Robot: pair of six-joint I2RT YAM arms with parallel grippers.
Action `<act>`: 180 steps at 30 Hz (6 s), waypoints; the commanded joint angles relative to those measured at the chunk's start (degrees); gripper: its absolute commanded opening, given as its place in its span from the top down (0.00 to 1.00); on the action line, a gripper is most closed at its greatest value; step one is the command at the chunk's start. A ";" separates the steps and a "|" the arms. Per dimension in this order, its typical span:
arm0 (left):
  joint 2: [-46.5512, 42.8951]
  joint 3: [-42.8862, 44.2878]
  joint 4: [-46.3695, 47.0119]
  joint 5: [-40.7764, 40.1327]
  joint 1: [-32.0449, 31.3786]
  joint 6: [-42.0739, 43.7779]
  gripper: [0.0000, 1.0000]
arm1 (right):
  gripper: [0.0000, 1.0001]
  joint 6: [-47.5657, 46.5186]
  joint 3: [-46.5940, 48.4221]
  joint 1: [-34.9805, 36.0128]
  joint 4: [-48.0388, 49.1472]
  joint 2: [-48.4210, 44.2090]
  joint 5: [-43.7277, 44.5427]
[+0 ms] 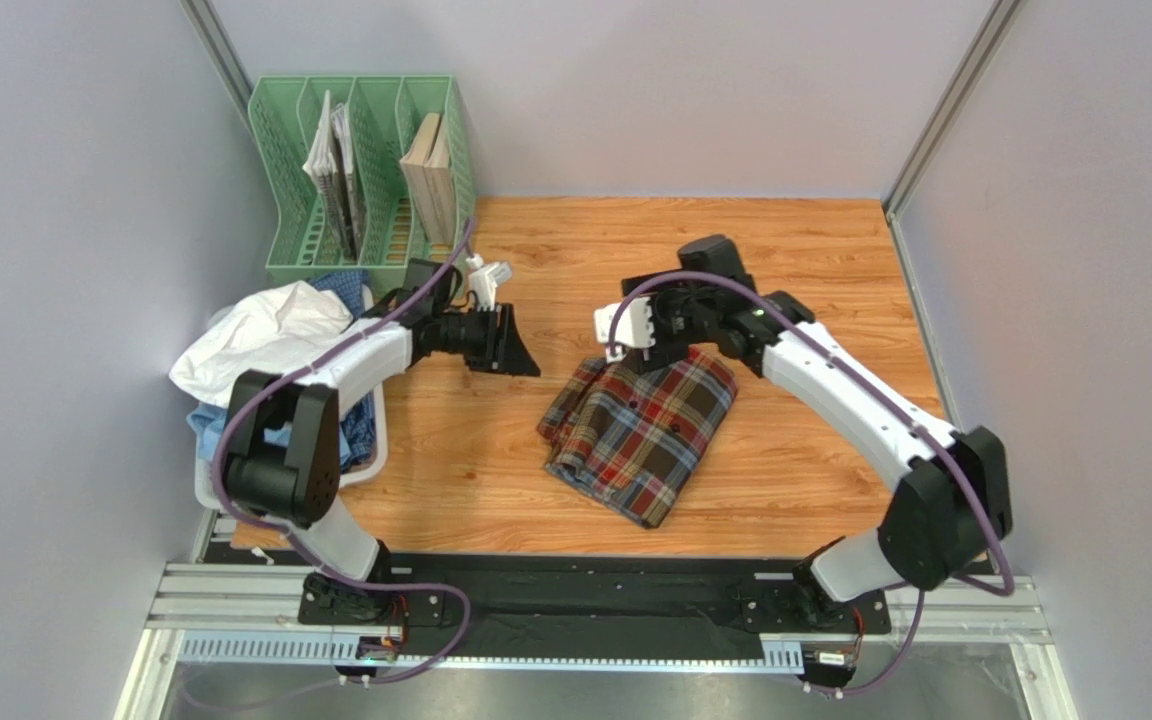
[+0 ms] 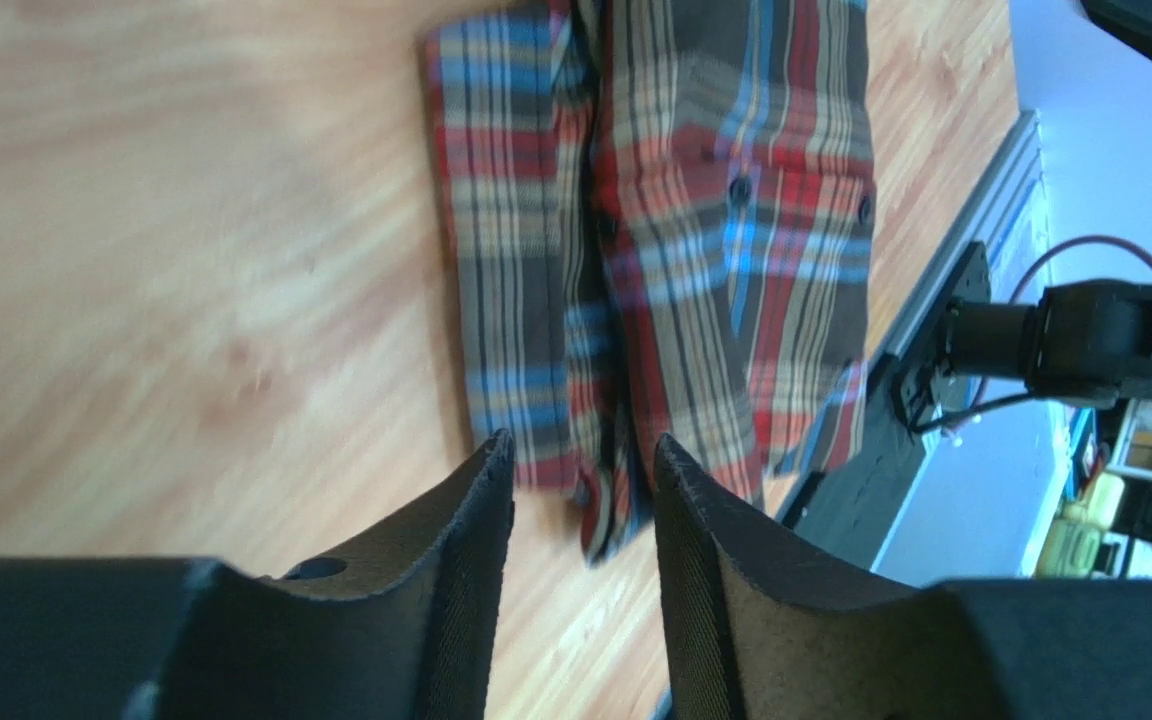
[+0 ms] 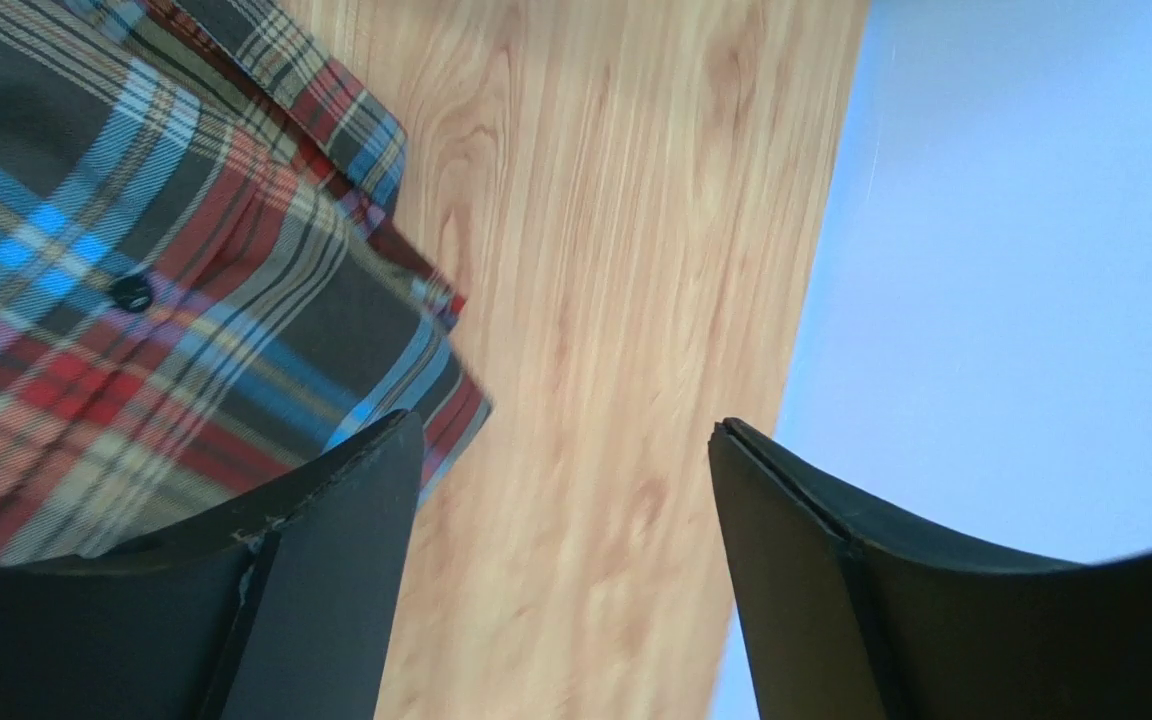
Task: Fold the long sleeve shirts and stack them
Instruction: Fold the shirt
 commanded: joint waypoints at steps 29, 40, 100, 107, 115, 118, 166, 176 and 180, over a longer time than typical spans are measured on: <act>25.94 31.98 -26.67 -11.50 -18.23 19.53 0.64 | 0.73 59.48 2.12 -27.16 -22.82 21.90 -22.96; 19.44 29.16 -35.62 -4.47 -17.62 39.57 0.56 | 0.77 49.82 -3.19 -20.05 -45.13 9.23 -33.88; 20.93 36.70 -50.32 -13.29 -27.56 90.04 0.73 | 0.84 50.86 6.94 -19.42 -37.33 33.84 -37.92; 13.74 27.47 -50.25 -5.25 -24.65 61.67 0.39 | 0.84 51.74 12.02 -19.33 -36.81 33.40 -38.10; 14.51 19.67 -52.05 -13.35 -24.91 58.56 0.39 | 0.85 53.85 12.30 -16.26 -34.88 34.54 -38.10; 18.37 22.39 -55.58 -10.36 -24.74 60.59 0.39 | 0.87 54.81 8.80 -14.77 -32.68 35.16 -38.27; 23.31 33.21 -41.70 -11.23 -28.25 85.02 0.50 | 0.94 72.75 14.76 -6.77 -19.05 42.80 -33.88; 23.22 36.02 -45.39 -10.27 -27.99 82.12 1.00 | 0.96 71.17 13.97 -6.59 -19.05 44.12 -32.38; 22.69 37.60 -47.58 -10.18 -27.81 82.64 0.89 | 0.96 70.90 14.14 -6.68 -19.23 44.12 -32.38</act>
